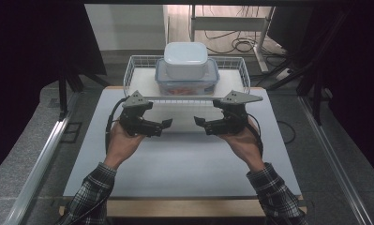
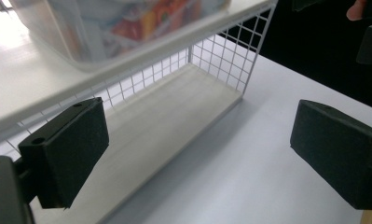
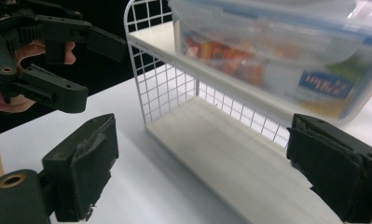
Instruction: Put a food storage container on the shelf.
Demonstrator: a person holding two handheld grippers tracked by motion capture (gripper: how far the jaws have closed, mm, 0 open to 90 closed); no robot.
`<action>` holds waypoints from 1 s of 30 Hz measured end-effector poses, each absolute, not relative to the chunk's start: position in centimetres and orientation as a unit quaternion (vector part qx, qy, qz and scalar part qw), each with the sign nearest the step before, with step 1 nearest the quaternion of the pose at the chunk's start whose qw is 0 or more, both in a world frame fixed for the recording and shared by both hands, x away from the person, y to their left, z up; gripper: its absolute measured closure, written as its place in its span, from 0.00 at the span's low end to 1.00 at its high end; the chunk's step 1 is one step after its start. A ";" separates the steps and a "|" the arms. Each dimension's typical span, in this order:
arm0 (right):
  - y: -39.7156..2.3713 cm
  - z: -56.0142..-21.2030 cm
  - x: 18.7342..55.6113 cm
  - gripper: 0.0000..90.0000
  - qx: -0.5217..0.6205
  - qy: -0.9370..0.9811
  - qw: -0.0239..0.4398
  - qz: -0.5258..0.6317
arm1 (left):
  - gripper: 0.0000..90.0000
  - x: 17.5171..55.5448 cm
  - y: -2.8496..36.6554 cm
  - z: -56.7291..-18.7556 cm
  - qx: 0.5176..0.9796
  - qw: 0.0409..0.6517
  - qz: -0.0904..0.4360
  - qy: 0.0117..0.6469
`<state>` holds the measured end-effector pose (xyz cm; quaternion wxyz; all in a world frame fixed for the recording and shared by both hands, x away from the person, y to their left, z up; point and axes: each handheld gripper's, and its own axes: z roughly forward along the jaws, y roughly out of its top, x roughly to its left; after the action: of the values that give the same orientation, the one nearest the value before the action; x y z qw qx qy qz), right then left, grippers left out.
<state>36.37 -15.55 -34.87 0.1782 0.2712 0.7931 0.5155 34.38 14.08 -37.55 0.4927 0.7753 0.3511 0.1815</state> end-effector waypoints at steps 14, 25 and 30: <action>-16.3 -39.0 34.6 0.04 0.273 0.810 0.164 0.492 | 0.04 31.7 14.2 -41.4 0.782 0.491 0.178 0.341; -17.6 -41.4 33.4 0.01 0.289 0.808 0.170 0.484 | 0.04 29.3 15.2 -44.7 0.786 0.481 0.187 0.341; -18.1 -42.8 32.7 0.01 0.292 0.809 0.166 0.482 | 0.03 28.1 15.5 -46.4 0.794 0.463 0.197 0.342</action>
<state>32.68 -18.14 -42.79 0.1657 0.2919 0.8095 0.4818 28.10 15.53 -46.39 0.4627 0.7938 0.3419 0.1970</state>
